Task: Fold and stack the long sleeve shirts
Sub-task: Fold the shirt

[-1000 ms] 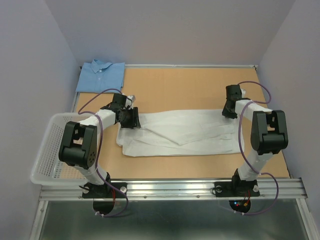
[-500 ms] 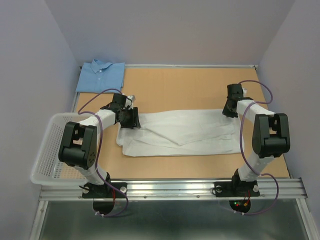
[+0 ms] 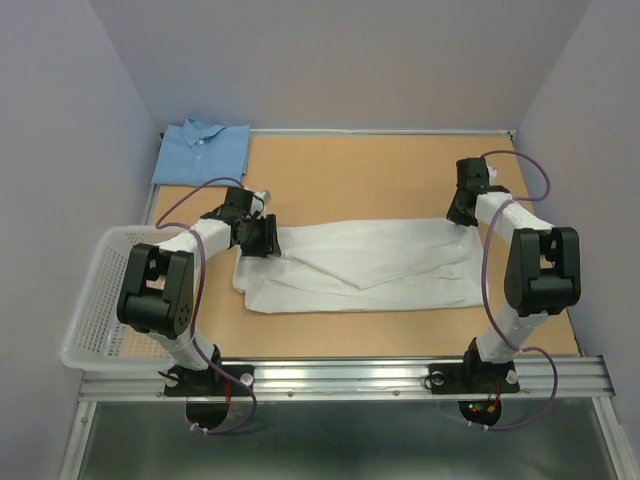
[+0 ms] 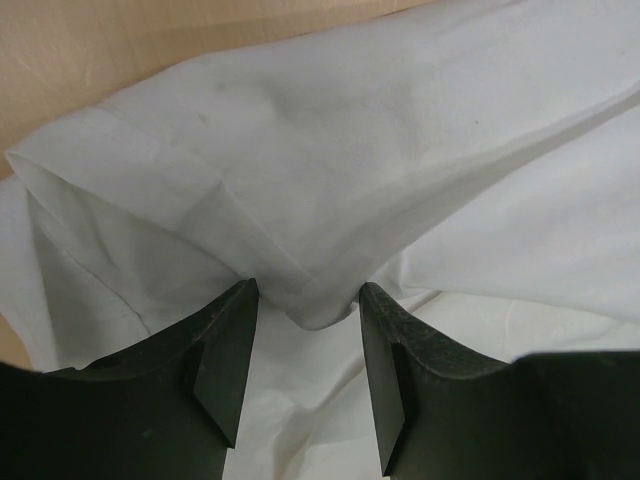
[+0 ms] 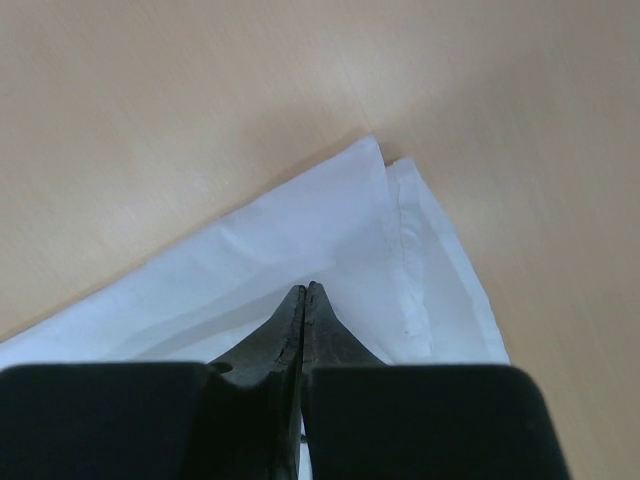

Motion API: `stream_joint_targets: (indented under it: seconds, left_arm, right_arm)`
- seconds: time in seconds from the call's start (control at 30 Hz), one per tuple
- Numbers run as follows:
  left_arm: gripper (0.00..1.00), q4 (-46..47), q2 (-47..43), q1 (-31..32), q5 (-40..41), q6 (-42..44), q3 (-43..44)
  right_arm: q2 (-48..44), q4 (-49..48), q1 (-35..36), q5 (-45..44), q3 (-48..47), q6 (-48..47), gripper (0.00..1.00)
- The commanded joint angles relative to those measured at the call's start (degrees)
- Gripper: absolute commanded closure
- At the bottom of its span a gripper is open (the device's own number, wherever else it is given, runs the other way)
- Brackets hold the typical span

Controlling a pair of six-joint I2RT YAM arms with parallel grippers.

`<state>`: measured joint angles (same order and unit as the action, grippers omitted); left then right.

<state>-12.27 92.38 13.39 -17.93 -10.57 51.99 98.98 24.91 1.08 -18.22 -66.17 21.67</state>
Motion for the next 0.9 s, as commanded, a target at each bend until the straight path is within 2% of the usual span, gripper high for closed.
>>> stream_joint_targets:
  seconds: [0.0,0.4,0.43,0.53,0.57,0.67,0.73,0.77,0.87]
  left_arm:
    - [0.44,-0.3,-2.9,-0.4,0.2,0.4,-0.8]
    - [0.44,-0.1,-3.4,-0.4,-0.3,0.6,-0.4]
    - [0.44,-0.3,-3.9,-0.4,-0.3,0.8,-0.2]
    - [0.44,-0.8,-5.0,-0.4,-1.3,1.4,0.7]
    - [0.44,-1.1,-5.9,-0.4,-2.0,1.7,1.1]
    - [0.43,-2.9,-8.3,-0.3,-4.6,2.0,4.0]
    - [0.43,-3.4,-10.1,0.0,-6.8,1.8,5.4]
    - [0.43,-3.5,-10.7,0.2,-7.5,1.5,6.4]
    - [0.43,-3.4,-12.1,1.1,-10.6,0.5,7.6]
  right_arm:
    - [-0.9,-0.3,-0.6,-2.3,-5.2,0.0,0.99]
    - [6.7,-0.9,-0.6,-4.9,-8.4,-0.1,0.99]
    - [7.2,-0.9,-0.6,-5.1,-9.1,-0.4,0.96]
    - [6.4,-0.9,-0.6,-4.9,-9.6,-1.1,0.73]
    - [4.8,-0.9,-0.6,-4.5,-9.6,-1.1,0.62]
    - [0.2,-0.3,-0.6,0.4,-9.3,-1.7,0.47]
    - [-2.6,0.3,-0.2,3.5,-9.1,-1.2,0.40]
    - [-4.0,0.6,0.0,5.2,-8.7,-1.0,0.40]
    - [-8.4,0.6,0.9,17.7,-7.0,-0.6,0.39]
